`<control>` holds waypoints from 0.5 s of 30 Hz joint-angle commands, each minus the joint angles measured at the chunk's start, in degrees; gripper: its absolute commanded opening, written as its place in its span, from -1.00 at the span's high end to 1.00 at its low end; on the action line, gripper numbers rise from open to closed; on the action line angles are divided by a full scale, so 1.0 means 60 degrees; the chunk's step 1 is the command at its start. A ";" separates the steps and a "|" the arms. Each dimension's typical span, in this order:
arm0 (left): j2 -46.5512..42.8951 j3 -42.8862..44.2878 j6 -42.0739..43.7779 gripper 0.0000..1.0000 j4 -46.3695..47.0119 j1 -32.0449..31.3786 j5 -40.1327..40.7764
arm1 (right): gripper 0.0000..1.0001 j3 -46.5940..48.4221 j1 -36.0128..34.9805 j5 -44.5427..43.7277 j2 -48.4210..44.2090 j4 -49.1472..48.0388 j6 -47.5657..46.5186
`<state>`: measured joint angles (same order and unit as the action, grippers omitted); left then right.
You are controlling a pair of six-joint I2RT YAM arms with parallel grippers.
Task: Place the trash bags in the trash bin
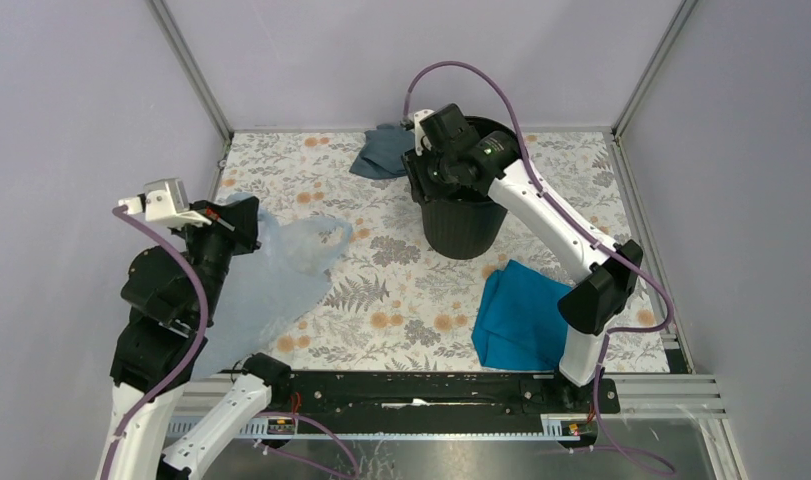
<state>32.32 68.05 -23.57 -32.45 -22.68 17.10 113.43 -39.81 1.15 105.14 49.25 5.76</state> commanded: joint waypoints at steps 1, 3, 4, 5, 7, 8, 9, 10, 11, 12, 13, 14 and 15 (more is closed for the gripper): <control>0.0370 -0.0038 0.0236 1.00 0.0488 -0.0029 -0.0037 | -0.16 0.0765 -0.0421 -0.0143 -0.0367 0.1090 0.0491; 0.0475 0.0079 -0.0034 1.00 0.0502 -0.0025 -0.0200 | -0.34 0.1039 -0.0503 -0.0422 -0.0506 0.1424 0.0431; 0.0563 0.0228 -0.0152 1.00 0.0488 -0.0025 -0.0432 | -0.41 0.1222 -0.0602 -0.0592 -0.0552 0.1592 0.0386; 0.0679 0.0378 -0.0221 1.00 0.0503 -0.0029 -0.0754 | -0.48 0.1420 -0.0682 -0.0770 -0.0560 0.1778 0.0349; 0.0814 0.0665 -0.0355 1.00 0.0518 -0.0028 -0.1142 | -0.56 0.1909 -0.0872 -0.1061 -0.0561 0.2090 0.0378; 0.0847 0.0746 -0.0413 1.00 0.0517 -0.0029 -0.1168 | -0.58 0.2206 -0.1016 -0.1159 -0.0537 0.2256 0.0438; 0.0841 0.0806 -0.0465 1.00 0.0515 -0.0029 -0.1155 | -0.59 0.2504 -0.1217 -0.1215 -0.0519 0.2366 0.0480; 0.0809 0.0874 -0.0507 1.00 0.0478 -0.0029 -0.1122 | -0.61 0.2692 -0.1449 -0.1282 -0.0547 0.2374 0.0509; 0.0766 0.0908 -0.0542 1.00 0.0401 -0.0029 -0.1100 | -0.61 0.2732 -0.1718 -0.1299 -0.0609 0.2265 0.0568; 0.0721 0.0934 -0.0560 1.00 0.0331 -0.0027 -0.1094 | -0.63 0.2614 -0.1967 -0.1258 -0.0706 0.2043 0.0663; 0.0678 0.0965 -0.0586 1.00 0.0216 -0.0029 -0.1036 | -0.63 0.2354 -0.2204 -0.1063 -0.0841 0.1631 0.0818; 0.0679 0.0968 -0.0620 1.00 0.0069 -0.0029 -0.0906 | -0.64 0.1873 -0.2407 -0.0736 -0.0997 0.1094 0.1013; 0.0686 0.0925 -0.0633 1.00 -0.0095 -0.0029 -0.0753 | -0.65 0.1278 -0.2574 -0.0307 -0.1159 0.0355 0.1229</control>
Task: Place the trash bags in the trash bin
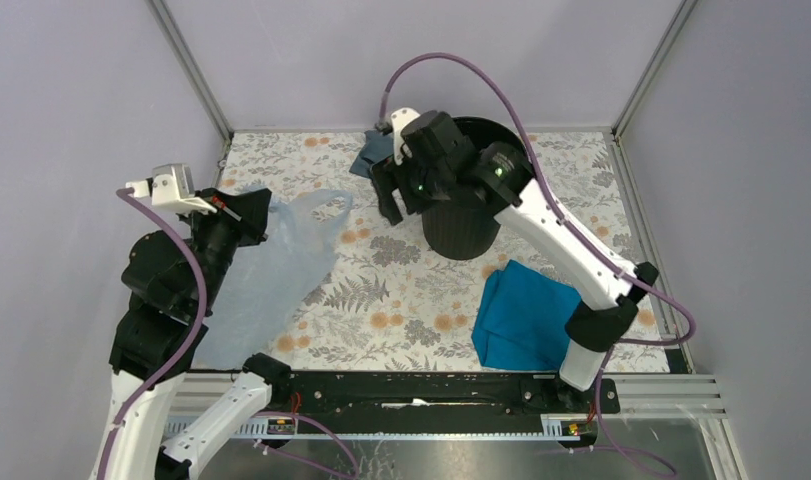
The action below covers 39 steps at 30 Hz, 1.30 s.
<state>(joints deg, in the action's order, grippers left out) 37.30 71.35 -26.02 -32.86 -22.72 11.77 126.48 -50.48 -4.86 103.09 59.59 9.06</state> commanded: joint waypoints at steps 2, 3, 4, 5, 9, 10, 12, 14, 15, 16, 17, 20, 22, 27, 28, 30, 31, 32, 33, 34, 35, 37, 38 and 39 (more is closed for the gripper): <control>-0.0167 0.0129 -0.0289 1.00 -0.0238 -0.0022 0.0391 | -0.65 -0.2081 -0.1025 0.1903 -0.1045 -0.2863 0.1152; -0.0212 -0.0035 -0.0354 1.00 -0.0286 -0.0022 0.0453 | -0.66 -0.2547 -0.1091 0.2223 -0.1078 -0.3550 0.1494; -0.0282 -0.0209 -0.0432 1.00 -0.0295 -0.0022 0.0433 | -0.66 -0.3028 -0.1134 0.2467 -0.1073 -0.4156 0.1879; -0.0372 -0.0359 -0.0513 1.00 -0.0307 -0.0022 0.0366 | -0.67 -0.3477 -0.1161 0.2722 -0.1045 -0.4810 0.2374; -0.0824 -0.0828 -0.0629 1.00 -0.0399 -0.0022 0.0439 | -0.68 -0.4330 -0.1170 0.2176 -0.0560 -0.6270 0.3194; -0.0893 -0.0857 -0.0609 1.00 -0.0505 -0.0022 0.0541 | -0.69 -0.4123 -0.1167 0.1611 -0.0356 -0.6188 0.3187; -0.0967 -0.0821 -0.0529 1.00 -0.0715 -0.0022 0.0692 | -0.69 -0.3530 -0.1167 0.0312 0.0168 -0.5795 0.3099; -0.1021 -0.0783 -0.0444 1.00 -0.0857 -0.0022 0.0789 | -0.68 -0.2891 -0.1167 -0.1181 0.0714 -0.5155 0.3229; -0.1077 -0.0784 -0.0419 1.00 -0.0910 -0.0022 0.0828 | -0.67 -0.2727 -0.1163 -0.1760 0.0889 -0.5054 0.3292; -0.1139 -0.0795 -0.0387 1.00 -0.0928 -0.0022 0.0863 | -0.67 -0.2756 -0.1167 -0.2248 0.1022 -0.5155 0.3335; -0.1198 -0.0820 -0.0353 1.00 -0.0931 -0.0022 0.0896 | -0.67 -0.2972 -0.1167 -0.2584 0.1072 -0.5450 0.3355; -0.1323 -0.0895 -0.0319 1.00 -0.0946 -0.0022 0.0970 | -0.67 -0.3185 -0.1152 -0.3225 0.1352 -0.6426 0.2778; -0.1299 -0.0805 -0.0212 1.00 -0.1019 -0.0018 0.0980 | -0.75 -0.2600 -0.1075 -0.3838 0.1789 -0.6323 0.2082; -0.1301 -0.0697 -0.0002 1.00 -0.1157 -0.0022 0.1155 | -0.73 -0.1944 -0.0312 -0.3016 0.2525 -0.6310 0.1885; -0.1308 -0.0713 -0.0005 1.00 -0.1157 -0.0022 0.1184 | -0.73 -0.2014 -0.0209 -0.2837 0.2547 -0.6438 0.1875; -0.1271 -0.0761 -0.0052 1.00 -0.1159 -0.0022 0.1159 | -0.74 -0.2356 -0.0073 -0.2285 0.2539 -0.7092 0.1249; -0.1248 -0.0787 -0.0088 1.00 -0.1151 -0.0022 0.1125 | -0.74 -0.2665 -0.0036 -0.1944 0.2529 -0.7625 0.0803; -0.1219 -0.0812 -0.0129 1.00 -0.1145 -0.0021 0.1085 | -0.74 -0.2787 -0.0001 -0.1812 0.2577 -0.8009 0.0433; -0.1164 -0.0826 -0.0162 1.00 -0.1144 -0.0022 0.1034 | -0.74 -0.2773 0.0041 -0.1828 0.2665 -0.8266 0.0194; -0.1123 -0.0850 -0.0184 1.00 -0.1133 -0.0022 0.0973 | -0.73 -0.2701 0.0105 -0.1770 0.2779 -0.8362 0.0034; -0.1077 -0.0866 -0.0220 1.00 -0.1136 -0.0022 0.0915 | -0.65 -0.2652 0.0204 -0.1418 0.2859 -0.8476 -0.0079; -0.0960 -0.0874 -0.0353 1.00 -0.1140 -0.0022 0.0839 | -0.10 -0.2575 0.0432 -0.0047 0.2928 -0.8595 -0.0097; -0.0883 -0.0856 -0.0454 1.00 -0.1136 -0.0022 0.0767 | 0.49 -0.2622 0.0474 0.0680 0.2787 -0.8655 -0.0051; -0.0809 -0.0839 -0.0550 1.00 -0.1143 -0.0022 0.0672 | 0.74 -0.2816 0.0481 0.1494 0.2580 -0.8866 -0.0077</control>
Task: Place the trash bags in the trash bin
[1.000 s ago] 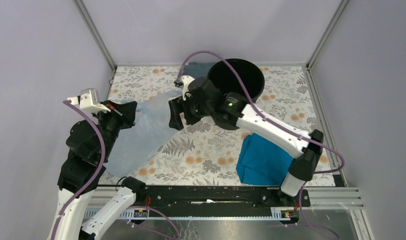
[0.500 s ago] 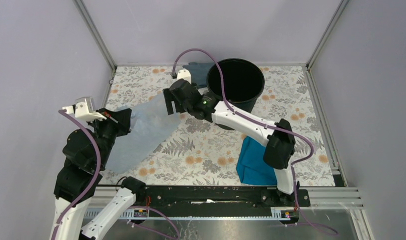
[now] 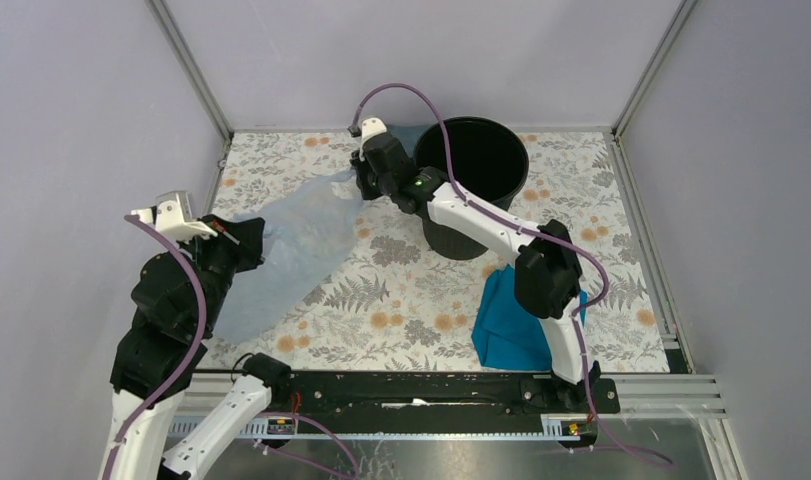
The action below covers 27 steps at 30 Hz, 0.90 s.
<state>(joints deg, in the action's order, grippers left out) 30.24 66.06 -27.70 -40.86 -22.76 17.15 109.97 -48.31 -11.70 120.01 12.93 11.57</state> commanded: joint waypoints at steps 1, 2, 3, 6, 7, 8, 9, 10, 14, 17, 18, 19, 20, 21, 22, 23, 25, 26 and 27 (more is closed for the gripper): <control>0.0474 0.0079 -0.0375 1.00 0.0193 -0.0015 -0.0364 | 0.84 -0.0434 0.0125 0.3658 -0.0531 -0.1430 -0.0587; 0.0617 0.0102 -0.0471 1.00 0.0234 -0.0015 -0.0536 | 0.92 -0.1025 0.0119 0.4616 -0.0850 -0.1896 -0.0655; 0.0765 0.0131 -0.0527 1.00 0.0299 -0.0015 -0.0841 | 0.98 -0.1492 0.0114 0.5516 -0.1225 -0.2523 -0.0581; 0.1581 0.0579 -0.0283 1.00 0.0306 -0.0015 -0.1473 | 1.00 -0.2355 0.0126 0.7240 -0.2095 -0.3644 -0.0212; 0.1927 0.1029 -0.0133 1.00 0.0100 -0.0015 -0.1700 | 1.00 -0.2429 0.0118 0.7660 -0.2299 -0.3681 -0.0176; 0.2242 0.1345 -0.0016 1.00 -0.0009 -0.0015 -0.1984 | 1.00 -0.2497 0.0125 0.8046 -0.2501 -0.3697 -0.0185; 0.2524 0.1623 0.0048 1.00 -0.0178 -0.0015 -0.2289 | 1.00 -0.2622 0.0120 0.8296 -0.2707 -0.3770 -0.0160; 0.2757 0.1811 0.0060 1.00 -0.0252 -0.0015 -0.2596 | 1.00 -0.2792 0.0123 0.8521 -0.2901 -0.3924 -0.0128; 0.3168 0.1964 -0.0189 1.00 -0.0263 -0.0015 -0.3458 | 0.91 -0.3446 0.0121 0.8610 -0.3448 -0.4748 0.0380; 0.3199 0.1774 -0.0463 1.00 -0.0170 -0.0015 -0.3458 | 0.83 -0.4015 0.0119 0.9018 -0.3545 -0.6203 0.1415; 0.3193 0.1709 -0.0533 1.00 -0.0140 -0.0015 -0.3451 | 0.80 -0.4237 0.0125 0.8988 -0.3611 -0.6764 0.1871; 0.3180 0.1654 -0.0593 1.00 -0.0119 -0.0015 -0.3404 | 0.78 -0.4564 0.0117 0.8964 -0.3653 -0.7277 0.2426; 0.3154 0.1616 -0.0648 1.00 -0.0111 -0.0015 -0.3327 | 0.75 -0.4754 0.0123 0.9009 -0.3686 -0.7790 0.2772; 0.3131 0.1582 -0.0679 1.00 -0.0075 -0.0015 -0.3253 | 0.71 -0.4864 0.0114 0.9117 -0.3667 -0.8193 0.3094; 0.3097 0.1543 -0.0716 1.00 -0.0027 -0.0015 -0.3209 | 0.69 -0.4885 0.0095 0.9228 -0.3596 -0.8458 0.3310; 0.3084 0.1512 -0.0759 1.00 0.0034 -0.0015 -0.3211 | 0.68 -0.4844 0.0074 0.9295 -0.3516 -0.8518 0.3397; 0.3075 0.1440 -0.0884 1.00 0.0183 -0.0015 -0.3314 | 0.67 -0.4729 0.0030 0.9325 -0.3365 -0.8383 0.3450; 0.3068 0.1377 -0.0937 1.00 0.0274 -0.0015 -0.3365 | 0.67 -0.4740 0.0015 0.9387 -0.3348 -0.8415 0.3515; 0.3082 0.1330 -0.0979 1.00 0.0352 -0.0015 -0.3406 | 0.64 -0.4824 -0.0024 0.9397 -0.3364 -0.8531 0.3558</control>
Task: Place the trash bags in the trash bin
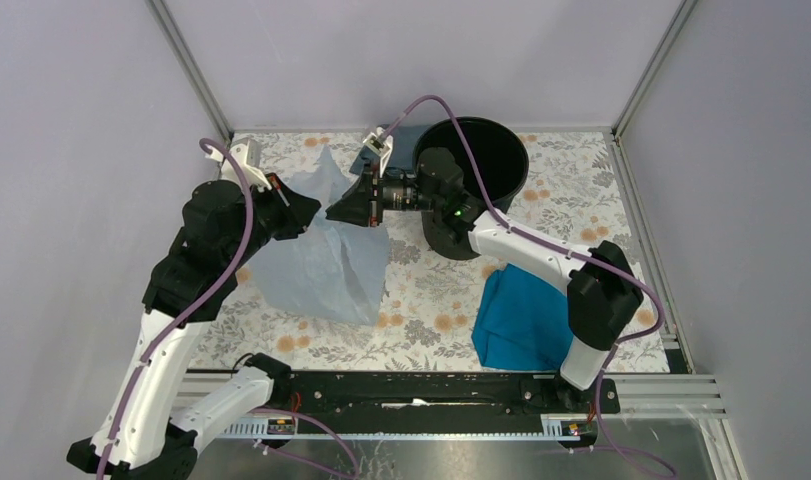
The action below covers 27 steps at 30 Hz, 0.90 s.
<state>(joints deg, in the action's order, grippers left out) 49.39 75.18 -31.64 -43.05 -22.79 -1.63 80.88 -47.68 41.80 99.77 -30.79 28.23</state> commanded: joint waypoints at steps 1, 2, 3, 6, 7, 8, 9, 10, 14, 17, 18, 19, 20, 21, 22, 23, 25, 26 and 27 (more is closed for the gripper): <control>-0.0095 -0.0239 -0.0348 1.00 0.0775 -0.0005 -0.0284 | 0.58 -0.0077 -0.0175 0.0382 -0.0052 -0.1309 0.0749; -0.0069 -0.0285 -0.0375 1.00 0.0806 -0.0010 -0.0285 | 0.46 -0.0147 -0.0237 0.0188 -0.0132 -0.1182 0.0595; -0.0048 -0.0307 -0.0393 1.00 0.0836 -0.0011 -0.0316 | 0.39 -0.0183 -0.0294 -0.0006 -0.0190 -0.0955 0.0352; -0.0003 -0.0408 -0.0439 1.00 0.0972 -0.0011 -0.0434 | 0.14 -0.0201 -0.0513 -0.0517 -0.0353 -0.0172 -0.0450; 0.0008 -0.0427 -0.0434 1.00 0.0988 -0.0011 -0.0445 | 0.05 -0.0219 -0.0581 -0.0629 -0.0410 -0.0020 -0.0622; 0.0015 -0.0426 -0.0439 1.00 0.1000 -0.0011 -0.0439 | -0.01 -0.0247 -0.0636 -0.0725 -0.0470 0.0085 -0.0732; 0.0021 -0.0429 -0.0420 1.00 0.0983 -0.0011 -0.0425 | -0.07 -0.0283 -0.0681 -0.0844 -0.0533 0.0188 -0.0822; 0.0030 -0.0419 -0.0380 1.00 0.0981 -0.0011 -0.0407 | -0.10 -0.0341 -0.0725 -0.0987 -0.0612 0.0302 -0.0905; 0.0055 -0.0215 -0.0141 1.00 0.0883 -0.0004 -0.0139 | -0.20 -0.0787 -0.0797 -0.1740 -0.1068 0.0520 -0.1088; 0.0089 -0.0204 -0.0031 1.00 0.0860 -0.0003 -0.0042 | -0.25 -0.1115 -0.0782 -0.2094 -0.1385 0.0538 -0.0960; 0.0091 -0.0251 -0.0030 1.00 0.0898 0.0001 -0.0075 | -0.25 -0.1133 -0.0776 -0.2189 -0.1444 0.0532 -0.0811; 0.0102 -0.0318 -0.0061 1.00 0.0985 -0.0002 -0.0133 | -0.27 -0.1128 -0.0783 -0.2319 -0.1473 0.0493 -0.0581; 0.0098 -0.0391 -0.0116 1.00 0.1107 -0.0001 -0.0233 | -0.30 -0.1111 -0.0784 -0.2462 -0.1467 0.0424 -0.0269; 0.0134 -0.0412 -0.0169 1.00 0.1221 -0.0008 -0.0390 | -0.32 -0.1087 -0.0784 -0.2489 -0.1446 0.0285 0.0017; 0.0185 -0.0397 -0.0208 1.00 0.1331 -0.0011 -0.0516 | -0.35 -0.1056 -0.0784 -0.2412 -0.1407 0.0112 0.0275; 0.0228 -0.0374 -0.0221 1.00 0.1394 -0.0005 -0.0613 | -0.39 -0.1014 -0.0784 -0.2336 -0.1371 -0.0019 0.0442; 0.0312 -0.0333 -0.0219 1.00 0.1423 -0.0001 -0.0707 | -0.47 -0.0968 -0.0784 -0.2202 -0.1280 -0.0251 0.0776; 0.0322 -0.0328 -0.0213 1.00 0.1427 -0.0008 -0.0684 | -0.51 -0.0935 -0.0784 -0.2248 -0.1233 -0.0235 0.0855; 0.0322 -0.0344 -0.0214 1.00 0.1430 -0.0003 -0.0667 | -0.54 -0.0915 -0.0789 -0.2283 -0.1152 -0.0238 0.0962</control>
<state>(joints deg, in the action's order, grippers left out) 50.87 72.58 -32.91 -38.44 -22.76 -4.19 73.95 -52.14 29.34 93.41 -27.97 29.54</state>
